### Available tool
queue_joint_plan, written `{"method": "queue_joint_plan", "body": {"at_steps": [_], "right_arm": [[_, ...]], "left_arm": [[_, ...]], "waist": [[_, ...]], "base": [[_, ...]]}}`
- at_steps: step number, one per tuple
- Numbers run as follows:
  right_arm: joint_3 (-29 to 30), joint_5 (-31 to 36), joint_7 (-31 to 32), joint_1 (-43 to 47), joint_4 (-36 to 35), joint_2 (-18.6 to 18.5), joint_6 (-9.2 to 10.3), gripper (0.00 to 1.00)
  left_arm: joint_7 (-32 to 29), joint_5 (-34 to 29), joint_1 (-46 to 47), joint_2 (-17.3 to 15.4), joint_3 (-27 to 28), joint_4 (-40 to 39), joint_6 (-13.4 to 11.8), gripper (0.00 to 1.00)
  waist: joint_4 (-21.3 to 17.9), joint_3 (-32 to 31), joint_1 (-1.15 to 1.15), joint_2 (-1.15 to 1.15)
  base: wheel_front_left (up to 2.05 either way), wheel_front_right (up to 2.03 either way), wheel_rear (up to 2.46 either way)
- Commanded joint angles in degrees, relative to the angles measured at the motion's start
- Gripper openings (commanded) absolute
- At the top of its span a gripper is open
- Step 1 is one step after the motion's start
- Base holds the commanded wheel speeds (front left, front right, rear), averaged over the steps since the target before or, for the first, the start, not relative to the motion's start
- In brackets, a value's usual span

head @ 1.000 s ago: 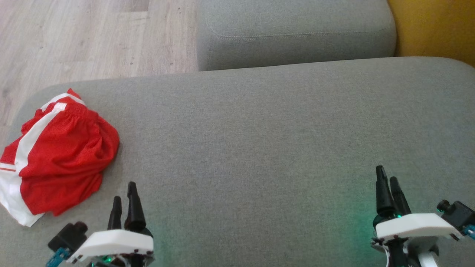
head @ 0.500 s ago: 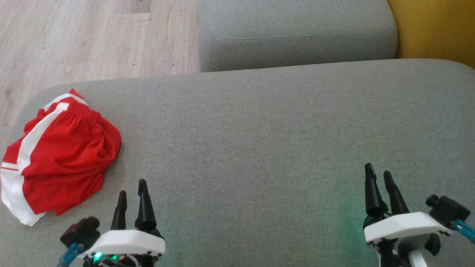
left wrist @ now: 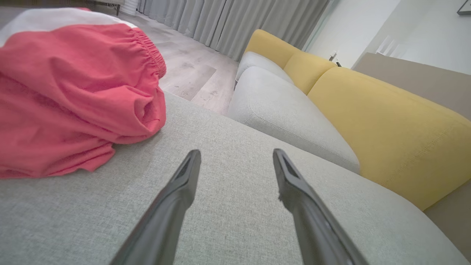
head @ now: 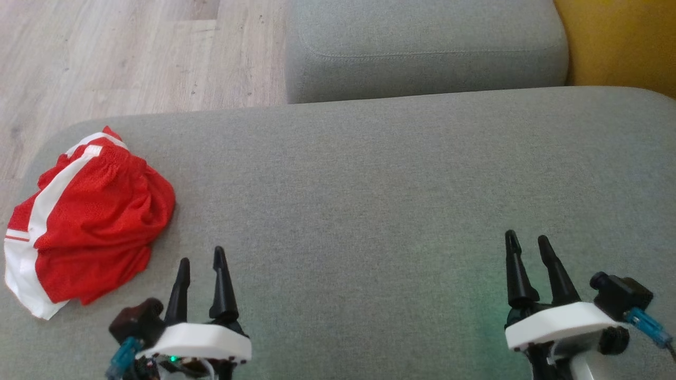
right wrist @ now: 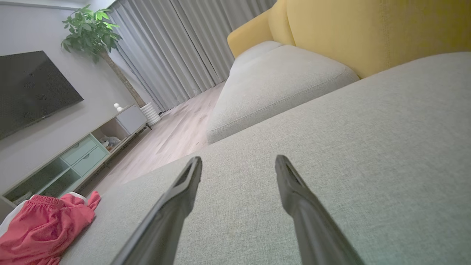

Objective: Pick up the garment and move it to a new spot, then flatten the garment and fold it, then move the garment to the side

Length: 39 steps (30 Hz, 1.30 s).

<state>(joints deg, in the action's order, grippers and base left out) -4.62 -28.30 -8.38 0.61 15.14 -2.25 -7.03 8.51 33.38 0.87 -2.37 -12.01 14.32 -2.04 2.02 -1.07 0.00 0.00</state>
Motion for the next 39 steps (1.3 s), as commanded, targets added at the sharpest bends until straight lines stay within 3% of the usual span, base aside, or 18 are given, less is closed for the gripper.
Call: {"method": "queue_joint_plan", "body": {"at_steps": [1,33,39], "right_arm": [[-1.35,2.27,-0.97,-2.93,-2.29,-0.48,-0.34,1.0],[-1.26,23.31,-6.54,-2.81,-0.27,-0.63,-0.46,1.0],[-1.06,23.42,-6.62,-2.95,0.32,-0.63,-0.46,1.0]], "left_arm": [[0.86,-2.16,2.9,-0.38,0.44,-2.08,-0.48,1.0],[6.41,-22.59,4.37,-0.51,-4.59,1.28,-4.16,1.0],[6.49,-22.87,4.53,-0.51,-4.57,1.75,-4.17,1.0]], "waist": [[0.06,-0.06,0.0,0.0],[0.66,-1.11,0.0,0.0],[0.72,-1.2,0.0,0.0]], "base": [[0.0,0.0,0.0],[0.0,0.0,0.0],[0.0,0.0,0.0]]}}
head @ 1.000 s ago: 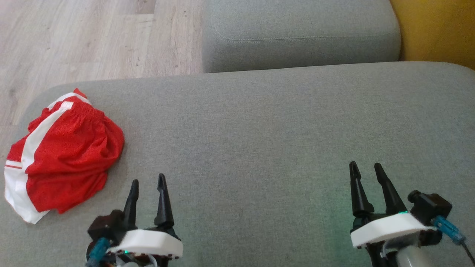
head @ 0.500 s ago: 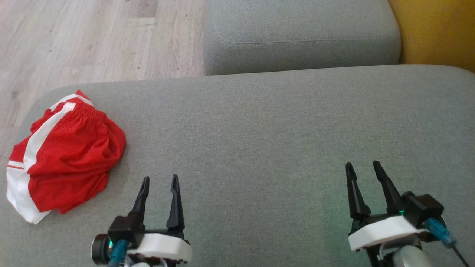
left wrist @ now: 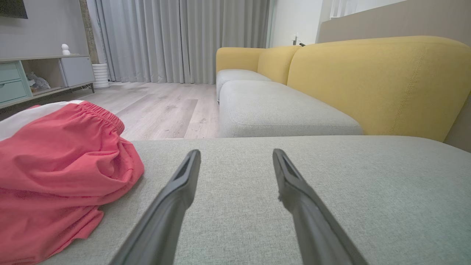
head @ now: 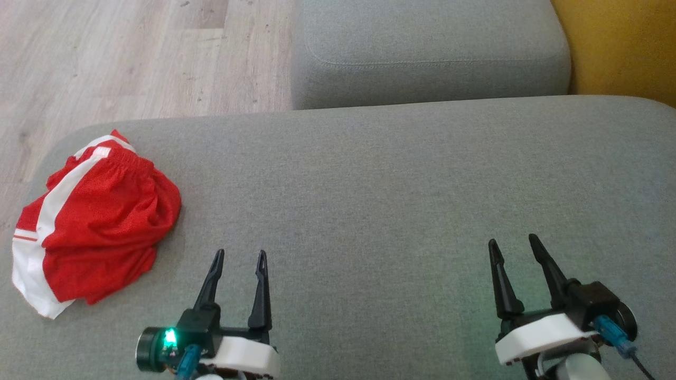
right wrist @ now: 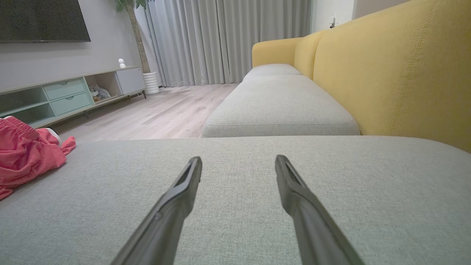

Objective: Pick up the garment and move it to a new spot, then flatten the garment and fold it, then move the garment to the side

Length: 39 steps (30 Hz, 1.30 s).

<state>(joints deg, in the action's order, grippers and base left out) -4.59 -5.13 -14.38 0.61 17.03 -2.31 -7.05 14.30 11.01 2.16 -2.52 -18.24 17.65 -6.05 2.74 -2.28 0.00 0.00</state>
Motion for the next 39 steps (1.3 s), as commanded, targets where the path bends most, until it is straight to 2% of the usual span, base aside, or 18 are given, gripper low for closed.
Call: {"method": "queue_joint_plan", "body": {"at_steps": [1,11,17,21,22,32,39], "right_arm": [[-1.1,0.13,-0.62,-3.0,-1.51,-0.57,-0.44,1.0],[-1.23,-0.23,-0.62,-3.43,-1.0,-0.57,-0.44,1.0],[-1.12,-0.1,-0.62,-3.33,-1.41,-0.57,-0.44,1.0],[-1.04,0.0,-0.62,-3.25,-1.72,-0.56,-0.44,1.0],[-1.0,0.07,-0.62,-3.47,-1.89,-0.56,-0.44,1.0],[-0.55,0.52,-0.62,-4.49,-2.03,-0.56,-0.44,1.0],[-3.31,2.25,-0.62,-8.0,-0.63,-0.56,-0.44,1.0]], "left_arm": [[0.7,-0.46,3.23,-0.35,1.69,-1.56,-0.18,1.0],[0.7,0.13,3.41,-0.35,1.7,-1.26,-0.24,1.0],[0.7,0.36,4.02,-0.35,1.54,-1.42,-0.48,1.0],[0.7,0.18,4.31,-0.35,1.69,-1.47,-0.7,1.0],[0.7,0.09,4.55,-0.35,1.93,-1.61,-0.82,1.0],[0.7,-0.12,5.45,-0.35,4.33,-3.19,-1.11,1.0],[0.7,-0.25,5.55,-0.35,8.42,-6.76,-2.97,1.0]], "waist": [[0.01,0.01,0.0,0.0],[0.4,0.4,0.0,0.0],[2.95,1.28,0.0,0.0],[7.18,1.94,0.0,0.0],[10.07,2.46,0.0,0.0],[26.07,5.3,0.0,0.0],[28.6,8.85,0.0,0.0]], "base": [[0.0,0.0,0.0],[0.0,0.0,0.0],[0.0,0.0,0.0],[0.0,0.0,0.0],[0.0,0.0,0.0],[0.0,0.0,0.0],[0.0,0.0,0.0]]}}
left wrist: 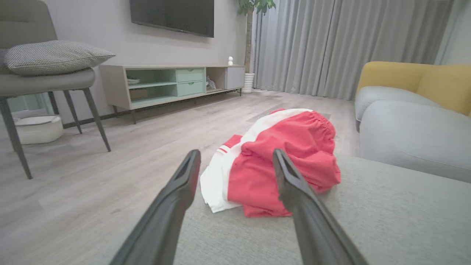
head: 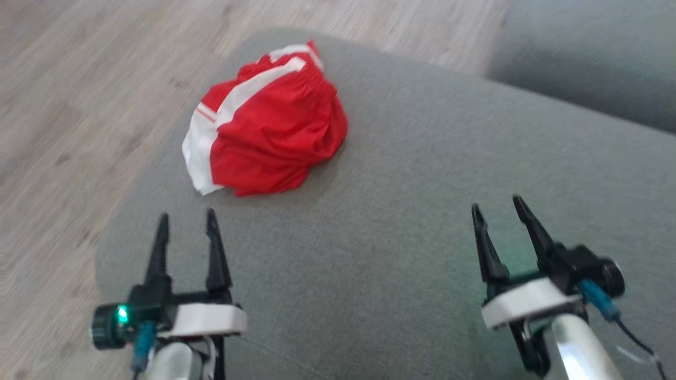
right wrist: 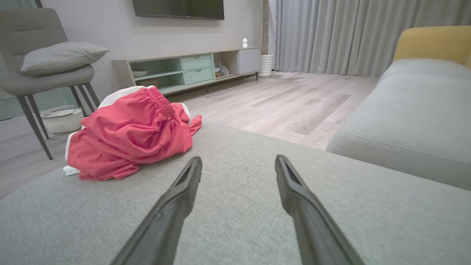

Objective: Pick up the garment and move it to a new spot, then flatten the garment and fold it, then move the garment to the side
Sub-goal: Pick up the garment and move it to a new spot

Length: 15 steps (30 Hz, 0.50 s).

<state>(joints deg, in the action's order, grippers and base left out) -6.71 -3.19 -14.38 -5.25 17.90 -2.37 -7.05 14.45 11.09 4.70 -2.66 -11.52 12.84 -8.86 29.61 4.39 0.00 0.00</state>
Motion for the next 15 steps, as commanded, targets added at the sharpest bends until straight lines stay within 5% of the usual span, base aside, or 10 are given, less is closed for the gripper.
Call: {"method": "queue_joint_plan", "body": {"at_steps": [1,8,15], "right_arm": [[-1.58,0.74,-0.62,-2.76,-1.24,-0.51,-0.44,1.0],[-1.81,3.72,-0.62,-4.59,-1.46,-2.45,-0.44,1.0],[0.54,5.88,-0.62,-5.46,-3.56,-7.42,-0.44,1.0]], "left_arm": [[0.55,-0.6,3.32,-0.21,2.44,-2.68,-0.36,1.0],[0.55,-3.31,12.71,-0.23,7.65,-3.91,5.43,1.0],[0.55,-5.17,31.3,-2.76,7.21,5.75,13.61,1.0]], "waist": [[1.89,2.76,0.0,0.0],[2.52,8.28,0.0,0.0],[0.37,16.09,0.0,0.0]], "base": [[0.0,0.0,0.0],[0.0,0.0,0.0],[0.0,0.0,0.0]]}}
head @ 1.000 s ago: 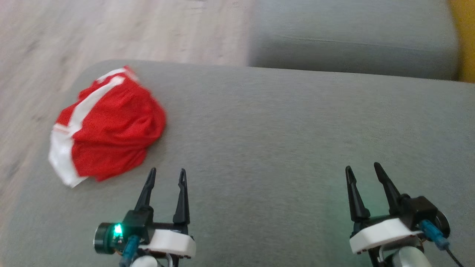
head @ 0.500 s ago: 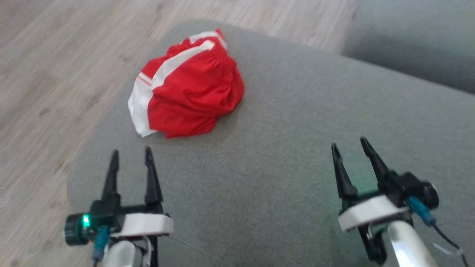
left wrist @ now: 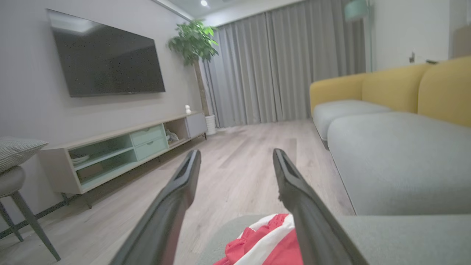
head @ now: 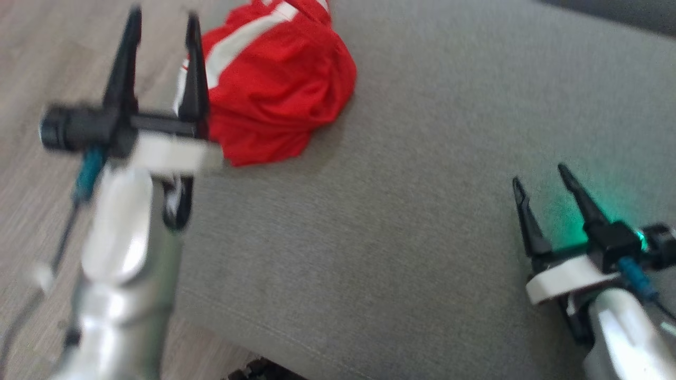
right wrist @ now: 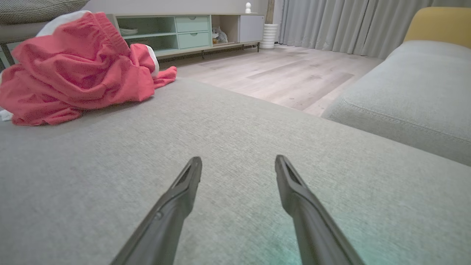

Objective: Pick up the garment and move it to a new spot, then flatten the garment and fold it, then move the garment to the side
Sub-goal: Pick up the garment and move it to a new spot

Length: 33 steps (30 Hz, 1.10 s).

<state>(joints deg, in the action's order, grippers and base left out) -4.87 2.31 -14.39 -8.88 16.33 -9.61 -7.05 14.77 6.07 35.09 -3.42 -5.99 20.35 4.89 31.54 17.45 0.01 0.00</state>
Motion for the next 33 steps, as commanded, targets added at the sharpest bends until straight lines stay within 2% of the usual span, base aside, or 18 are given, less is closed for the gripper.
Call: {"method": "queue_joint_plan", "body": {"at_steps": [1,3,8,12,15,16,17,21,26,29,33], "right_arm": [[-1.46,0.53,-0.61,-2.37,-2.18,-0.99,-0.44,1.0],[-1.46,0.11,-0.61,-3.38,-2.27,-1.91,-0.44,1.0],[-3.46,-0.31,-0.61,-5.57,-2.16,-3.45,-0.44,1.0],[-5.02,-0.79,-0.61,-7.08,-1.9,-4.24,-0.44,1.0],[-5.17,-1.15,-0.61,-7.49,-1.52,-4.71,-0.44,1.0],[-5.18,-1.17,-0.61,-7.47,-1.48,-4.84,-0.44,1.0],[-5.16,-1.13,-0.61,-7.39,-1.52,-4.92,-0.44,1.0],[-4.97,-0.72,-0.61,-6.93,-1.54,-4.51,-0.44,1.0],[-5.82,-1.36,-0.61,-7.23,-1.08,-2.91,-0.44,1.0],[-6.22,-1.89,-0.61,-7.71,-0.91,-1.28,-0.44,1.0],[-6.29,-2.6,-0.61,-7.63,-1.03,1.8,-0.44,1.0]], "left_arm": [[0.23,-0.15,3.6,-2.67,1.11,1.25,0.58,1.0],[-0.03,-0.24,8.88,-4.13,-0.33,7.81,1.52,1.0],[-8.02,0.52,18.11,-6.65,-2.19,22.63,2.23,1.0],[-12.55,2.79,20.63,-7.75,-4.23,30.34,2.52,1.0],[-14.3,6.44,20.85,-7.63,-8.16,33.43,2.56,1.0],[-14.5,7.89,20.8,-7.75,-9.75,33.84,2.57,0.71],[-14.18,9.38,20.75,-7.95,-11.39,33.77,2.57,0.0],[-8.9,13.36,21.1,-10.35,-16.96,31.83,2.58,0.0],[-2.44,16.05,23.46,-13.1,-20.91,28.0,2.58,0.0],[-1.2,17.27,25.71,-14.47,-21.55,24.37,2.58,0.0],[-1.65,18.8,28.88,-16.32,-22.8,17.56,2.59,0.0]], "waist": [[-2.31,4.25,-0.01,0.0],[-3.72,6.26,-0.01,0.0],[-7.18,9.15,-0.01,0.0],[-9.28,10.29,-0.01,0.0],[-9.85,10.72,-0.01,0.0],[-9.92,10.81,-0.01,0.0],[-9.95,10.9,-0.01,0.0],[-9.97,10.46,-0.01,0.0],[-11.01,8.19,-0.01,0.0],[-13.19,6.11,-0.01,0.0],[-18.4,2.72,-0.01,0.0]], "base": [[0.0,0.0,0.0],[0.0,0.0,0.0],[0.0,0.0,0.0],[0.0,0.0,0.0],[0.0,0.0,0.0],[0.0,0.0,0.0],[0.0,0.0,0.0],[0.0,0.0,0.0],[0.0,0.0,0.0],[0.0,0.0,0.0],[0.0,0.0,0.0]]}}
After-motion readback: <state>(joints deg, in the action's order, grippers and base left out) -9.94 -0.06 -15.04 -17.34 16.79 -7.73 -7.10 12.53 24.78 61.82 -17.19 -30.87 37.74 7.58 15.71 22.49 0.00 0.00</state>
